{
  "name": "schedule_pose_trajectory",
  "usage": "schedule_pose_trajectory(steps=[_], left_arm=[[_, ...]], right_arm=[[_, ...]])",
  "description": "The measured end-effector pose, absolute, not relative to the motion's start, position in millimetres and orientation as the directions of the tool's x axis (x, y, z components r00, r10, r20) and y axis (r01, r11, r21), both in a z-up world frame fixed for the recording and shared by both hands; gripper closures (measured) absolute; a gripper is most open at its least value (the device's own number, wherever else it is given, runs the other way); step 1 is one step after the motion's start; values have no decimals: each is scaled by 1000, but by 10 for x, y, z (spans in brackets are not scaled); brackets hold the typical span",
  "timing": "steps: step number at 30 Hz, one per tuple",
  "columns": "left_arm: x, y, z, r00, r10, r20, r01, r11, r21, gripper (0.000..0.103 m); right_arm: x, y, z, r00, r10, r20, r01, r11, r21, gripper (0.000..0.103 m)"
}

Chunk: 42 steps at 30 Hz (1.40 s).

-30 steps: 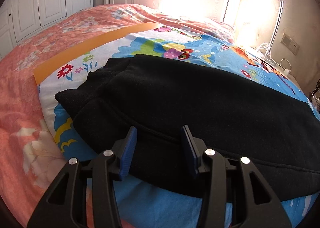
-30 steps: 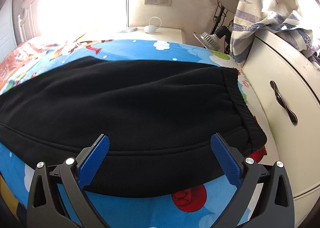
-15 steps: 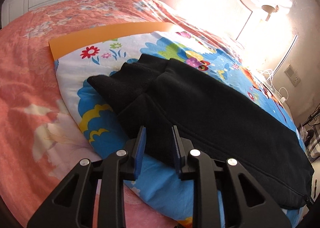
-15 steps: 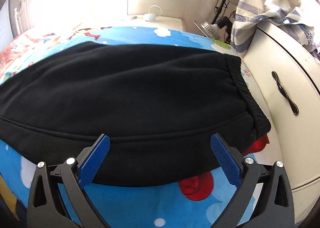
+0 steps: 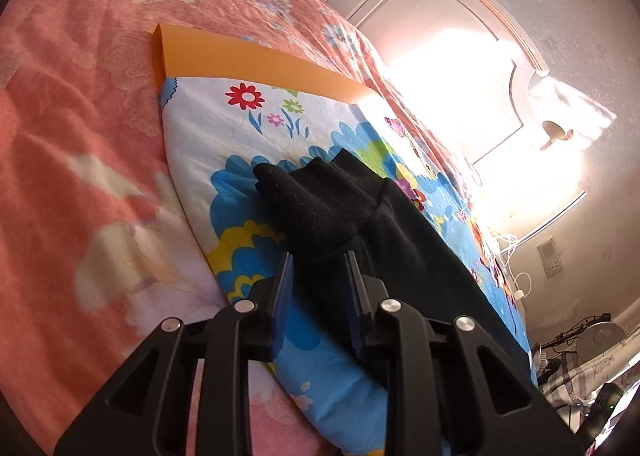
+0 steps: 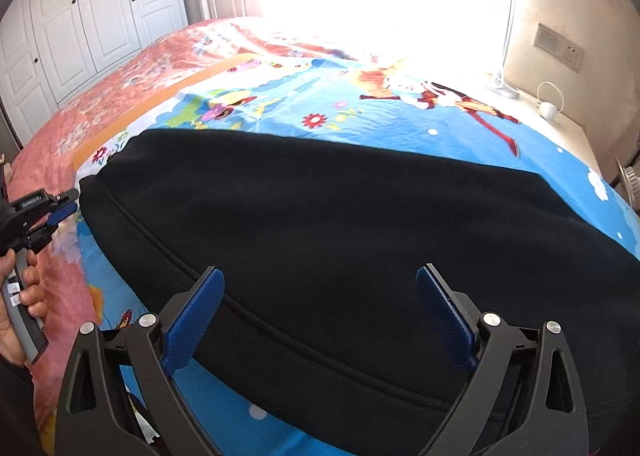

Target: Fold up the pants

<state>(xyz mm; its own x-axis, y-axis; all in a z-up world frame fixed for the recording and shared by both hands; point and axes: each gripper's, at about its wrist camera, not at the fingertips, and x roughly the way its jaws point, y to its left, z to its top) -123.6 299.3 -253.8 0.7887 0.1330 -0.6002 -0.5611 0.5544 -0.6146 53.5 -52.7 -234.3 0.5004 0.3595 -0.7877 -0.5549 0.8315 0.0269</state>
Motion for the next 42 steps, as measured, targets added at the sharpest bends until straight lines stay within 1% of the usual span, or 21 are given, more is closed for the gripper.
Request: schedule_pose_trajectory(steps=[3,6,8,11,15,16,18,19,21,23,24,26,28,29,31,32,33,35,37,40,42], left_arm=[[-1158,3181,-2541,800,96,-593,-544,533,-648,73],[-998,3334,-2567,792,57,-607,-539,531,-654,77],[-866,3380,-2569,759,46,-649,-559,558,-614,92],[-777,3383,-2469,761,37,-648,-538,596,-597,97],[-770,3376,-2331,773,39,-633,-518,617,-593,98],[-780,3379,-2329,773,41,-633,-521,612,-596,96],[-815,3409,-2388,751,61,-658,-564,578,-590,73],[-855,3431,-2429,751,59,-658,-574,552,-605,57],[-870,3459,-2500,753,36,-657,-573,529,-627,57],[-825,3457,-2544,730,32,-682,-592,528,-609,67],[-795,3465,-2574,719,16,-695,-600,518,-610,69],[-743,3469,-2551,723,12,-690,-591,528,-610,98],[-620,3403,-2400,724,21,-689,-566,589,-577,98],[-555,3355,-2271,743,12,-670,-528,626,-574,98],[-512,3233,-1881,802,36,-596,-435,719,-542,98],[-541,3208,-1741,824,66,-563,-414,749,-518,98],[-561,3259,-1762,819,85,-567,-435,737,-518,98],[-522,3424,-2130,767,47,-640,-506,659,-557,98],[-533,3456,-2455,715,38,-699,-552,644,-530,98],[-696,3491,-2605,740,25,-672,-554,589,-588,98],[-734,3478,-2579,749,33,-662,-549,589,-593,98]], right_arm=[[464,-427,-2572,472,328,-818,-573,820,-2,10],[504,-472,-2582,461,344,-818,-571,820,22,10],[497,-458,-2603,465,339,-818,-572,820,15,10],[499,-460,-2610,469,340,-815,-571,821,13,9],[501,-466,-2615,471,345,-812,-571,821,17,9],[505,-468,-2614,470,346,-812,-571,821,18,9],[508,-476,-2613,470,347,-812,-571,821,21,9],[509,-480,-2614,470,348,-811,-571,820,21,9],[507,-488,-2620,472,349,-810,-572,820,20,8],[508,-492,-2622,472,350,-810,-573,819,20,8],[511,-490,-2623,471,350,-810,-574,819,20,8],[515,-489,-2624,471,350,-809,-572,820,22,8],[499,-508,-2600,485,351,-801,-564,826,21,9],[468,-531,-2561,513,351,-783,-552,834,12,11],[392,-537,-2479,576,341,-743,-545,837,-39,17],[384,-515,-2472,584,335,-740,-550,833,-57,17],[411,-495,-2493,570,328,-753,-553,831,-56,17],[489,-510,-2570,519,334,-787,-551,834,-9,17],[500,-551,-2582,508,347,-788,-556,831,7,17],[470,-536,-2589,512,336,-791,-567,824,-17,16],[475,-516,-2580,512,327,-794,-567,823,-26,16]])
